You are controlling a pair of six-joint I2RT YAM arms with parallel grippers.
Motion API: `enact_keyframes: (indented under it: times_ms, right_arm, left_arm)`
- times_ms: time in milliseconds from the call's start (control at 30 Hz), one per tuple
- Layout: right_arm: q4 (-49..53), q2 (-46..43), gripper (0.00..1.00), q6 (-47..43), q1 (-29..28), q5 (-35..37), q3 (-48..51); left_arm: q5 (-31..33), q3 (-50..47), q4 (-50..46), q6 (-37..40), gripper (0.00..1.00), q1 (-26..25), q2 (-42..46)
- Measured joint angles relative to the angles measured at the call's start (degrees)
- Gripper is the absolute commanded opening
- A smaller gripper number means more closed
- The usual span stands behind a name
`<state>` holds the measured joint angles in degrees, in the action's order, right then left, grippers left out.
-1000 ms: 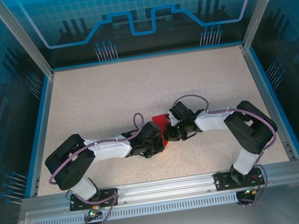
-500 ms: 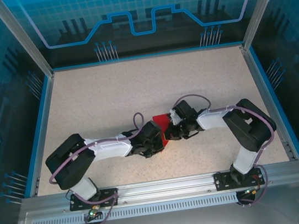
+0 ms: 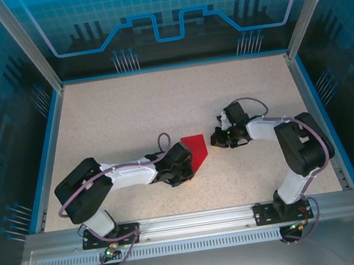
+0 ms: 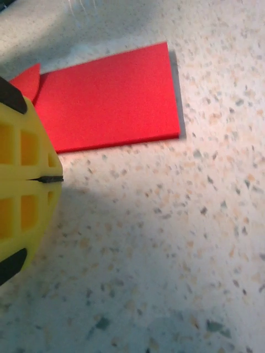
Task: Fold a paper plane with a square sheet of paper (pick it up from the middle)
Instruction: Third fold the triangle at the center of the table, then fourth fold the wing at the center of the table.
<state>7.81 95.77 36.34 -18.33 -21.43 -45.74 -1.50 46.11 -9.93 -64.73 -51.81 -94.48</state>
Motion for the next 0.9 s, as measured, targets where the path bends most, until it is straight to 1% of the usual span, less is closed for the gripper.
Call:
enact_keyframes:
  times_ms: [67, 133, 233, 300, 367, 533, 733, 900]
  right_arm:
    - [0.4, -2.9, 0.07, 0.0, 0.0, 0.0, 0.7]
    - [0.6, -6.2, 0.14, 0.3, 0.0, -0.5, 2.1]
    - [1.0, -9.7, 0.28, 1.7, 0.0, -1.9, 4.7]
    - [1.1, -10.8, 0.36, 2.8, -0.2, -3.0, 6.2]
    - [1.3, -11.1, 0.41, 3.8, -0.7, -3.7, 7.5]
    - [1.4, -11.0, 0.43, 6.4, -2.4, -5.0, 8.3]
    - [1.2, -7.6, 0.42, 7.8, -3.9, -6.1, 7.4]
    - [1.2, -5.7, 0.42, 8.5, -5.4, -6.1, 5.9]
  left_arm:
    - [0.0, 1.0, -1.6, 1.2, 0.03, 0.0, 0.0]
    - [0.1, 2.5, -2.8, 3.0, 0.09, 0.0, 0.0]
    - [1.0, 5.3, -3.7, 5.2, 0.13, 0.0, 0.4]
    - [2.3, 7.3, -4.3, 6.4, 0.13, 0.0, 0.8]
    - [4.0, 9.0, -5.0, 7.0, 0.10, 0.2, 0.9]
    - [7.1, 10.4, -6.6, 8.2, 0.06, 1.6, 0.4]
    - [9.5, 10.9, -8.7, 8.9, 0.05, 2.6, -2.8]
    - [10.3, 11.8, -10.0, 9.6, 0.04, 2.9, -4.5]
